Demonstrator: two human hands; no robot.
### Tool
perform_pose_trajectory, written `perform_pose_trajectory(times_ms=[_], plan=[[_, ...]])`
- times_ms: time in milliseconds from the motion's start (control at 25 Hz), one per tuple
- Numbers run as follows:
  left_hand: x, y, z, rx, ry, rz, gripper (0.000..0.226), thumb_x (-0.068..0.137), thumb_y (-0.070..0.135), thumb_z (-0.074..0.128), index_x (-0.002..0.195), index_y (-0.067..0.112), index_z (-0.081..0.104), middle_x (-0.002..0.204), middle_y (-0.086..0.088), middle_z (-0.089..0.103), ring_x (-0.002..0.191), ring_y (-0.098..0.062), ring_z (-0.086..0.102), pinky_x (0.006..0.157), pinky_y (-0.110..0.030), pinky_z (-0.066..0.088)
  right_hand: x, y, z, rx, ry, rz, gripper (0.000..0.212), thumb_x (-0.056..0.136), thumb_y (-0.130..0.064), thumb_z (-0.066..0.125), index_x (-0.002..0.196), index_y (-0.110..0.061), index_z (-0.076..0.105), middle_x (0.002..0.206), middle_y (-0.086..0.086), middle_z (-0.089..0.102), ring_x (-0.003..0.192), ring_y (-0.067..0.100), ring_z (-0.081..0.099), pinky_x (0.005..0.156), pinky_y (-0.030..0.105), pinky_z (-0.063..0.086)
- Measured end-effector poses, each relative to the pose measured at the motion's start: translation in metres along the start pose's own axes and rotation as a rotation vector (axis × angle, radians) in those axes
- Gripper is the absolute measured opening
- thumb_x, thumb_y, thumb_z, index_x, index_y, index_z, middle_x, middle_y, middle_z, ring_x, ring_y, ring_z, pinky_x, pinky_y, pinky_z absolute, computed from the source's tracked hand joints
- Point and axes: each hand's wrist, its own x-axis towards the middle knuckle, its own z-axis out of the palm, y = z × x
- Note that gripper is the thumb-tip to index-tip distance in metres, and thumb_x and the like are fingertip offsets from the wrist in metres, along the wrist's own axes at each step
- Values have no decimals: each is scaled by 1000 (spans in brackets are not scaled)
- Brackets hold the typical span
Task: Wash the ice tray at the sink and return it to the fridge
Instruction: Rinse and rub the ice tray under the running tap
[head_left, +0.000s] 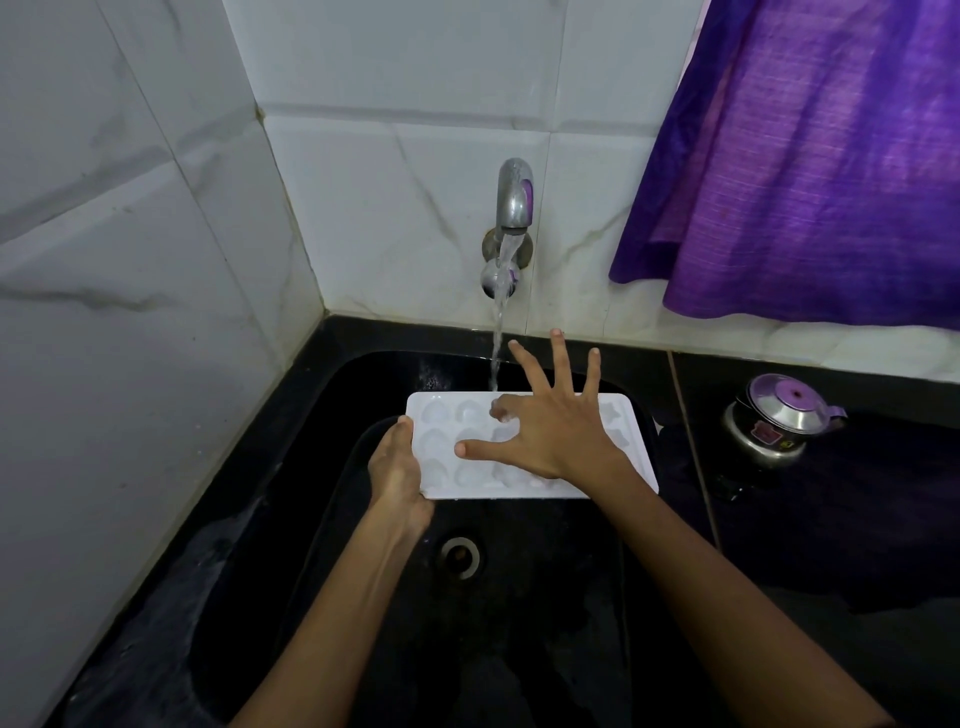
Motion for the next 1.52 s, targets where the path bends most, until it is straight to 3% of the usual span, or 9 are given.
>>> perform_pose_trajectory(times_ms=[160,400,680,880,1040,1200,1520], plan=[[0,1,-2,-8,7,4,23,100,31,41,97,18,59,99,-11,68,86,-31,66,69,-44,56,-1,1,1,6,3,-12,75,61,-91,37,116,-45,60,160,-4,0,140,32,-28,103,62,-25],[-2,-1,-3,-26,-9,0,29,99,30,41,116,13,58,108,-13,68,94,-34,66,72,-45,56,-1,-3,0,-41,-3,6,75,63,-90,38,117,-43,61,160,-3,0,140,33,-28,104,63,-23],[2,1,-5,-21,7,6,25,99,32,42,110,15,58,106,-12,68,95,-34,66,73,-46,56,-8,6,-5,99,5,-15,74,56,-88,50,117,-46,55,159,-7,-9,138,27,-33,103,61,-25],[6,4,-3,-23,10,19,34,99,34,42,118,10,58,107,-14,68,97,-35,66,79,-49,55,-27,7,1,115,2,-41,88,42,-95,28,112,-47,53,158,-9,-11,136,26,-37,103,60,-28],[4,2,0,-29,2,18,35,99,33,42,119,8,57,112,-16,67,98,-36,66,78,-48,56,-30,2,4,60,31,-38,96,43,-96,19,120,-49,52,159,-7,-11,137,29,-35,102,61,-27],[2,1,-1,-25,-2,38,36,99,32,42,120,6,56,110,-16,67,91,-33,66,63,-38,57,-28,-2,1,43,28,-66,101,39,-98,17,115,-46,58,159,-7,-7,138,30,-33,102,61,-27],[2,1,-3,-17,24,8,34,99,32,41,121,10,55,111,-14,67,93,-32,66,69,-42,56,-27,-3,0,38,-41,-22,86,49,-94,29,115,-48,57,159,-6,-10,136,29,-37,100,60,-30]])
